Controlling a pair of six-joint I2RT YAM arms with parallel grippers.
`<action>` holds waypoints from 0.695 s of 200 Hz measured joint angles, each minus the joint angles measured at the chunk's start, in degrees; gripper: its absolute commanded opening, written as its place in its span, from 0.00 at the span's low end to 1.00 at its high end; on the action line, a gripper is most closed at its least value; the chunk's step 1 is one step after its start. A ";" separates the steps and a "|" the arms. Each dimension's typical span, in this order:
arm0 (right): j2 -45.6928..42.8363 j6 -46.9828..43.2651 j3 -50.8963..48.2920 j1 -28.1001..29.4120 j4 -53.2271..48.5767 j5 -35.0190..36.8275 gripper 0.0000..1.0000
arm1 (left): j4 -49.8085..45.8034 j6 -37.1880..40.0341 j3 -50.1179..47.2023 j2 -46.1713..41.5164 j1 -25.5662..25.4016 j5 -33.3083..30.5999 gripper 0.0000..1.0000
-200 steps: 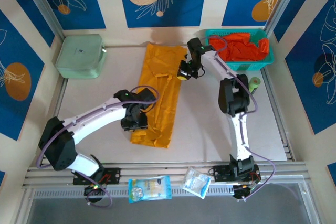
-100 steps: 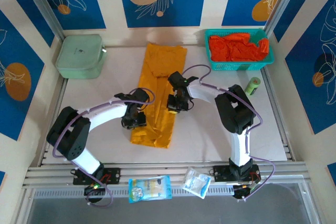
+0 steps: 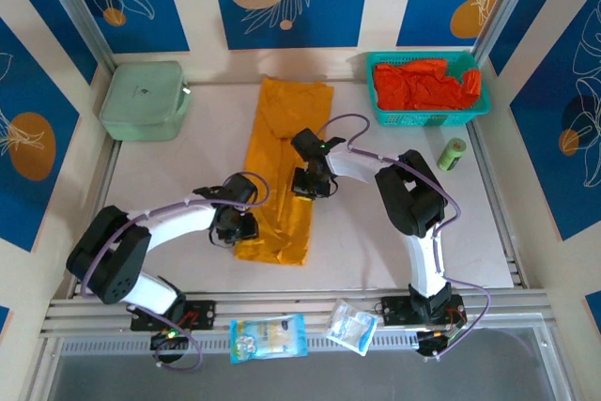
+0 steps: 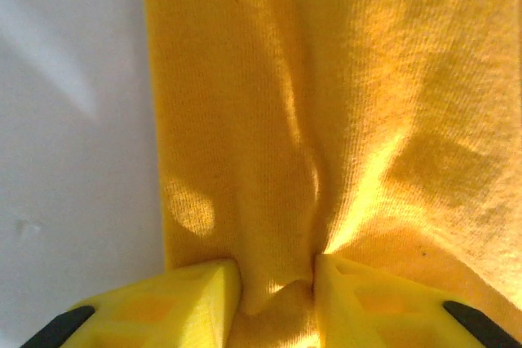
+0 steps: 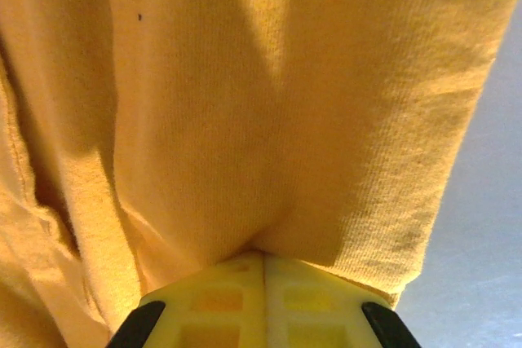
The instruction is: Fold and stack the t-shirts
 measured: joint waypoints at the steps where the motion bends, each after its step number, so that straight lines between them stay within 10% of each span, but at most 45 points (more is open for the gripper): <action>1: 0.00 -0.04 0.00 0.00 -0.09 0.02 0.00 | 0.04 -0.04 -0.07 -0.04 -0.04 0.07 0.35; 139: -5.07 -2.54 -6.73 -1.11 -1.92 1.55 0.00 | -6.78 -7.91 -3.37 -7.61 -7.93 2.45 0.41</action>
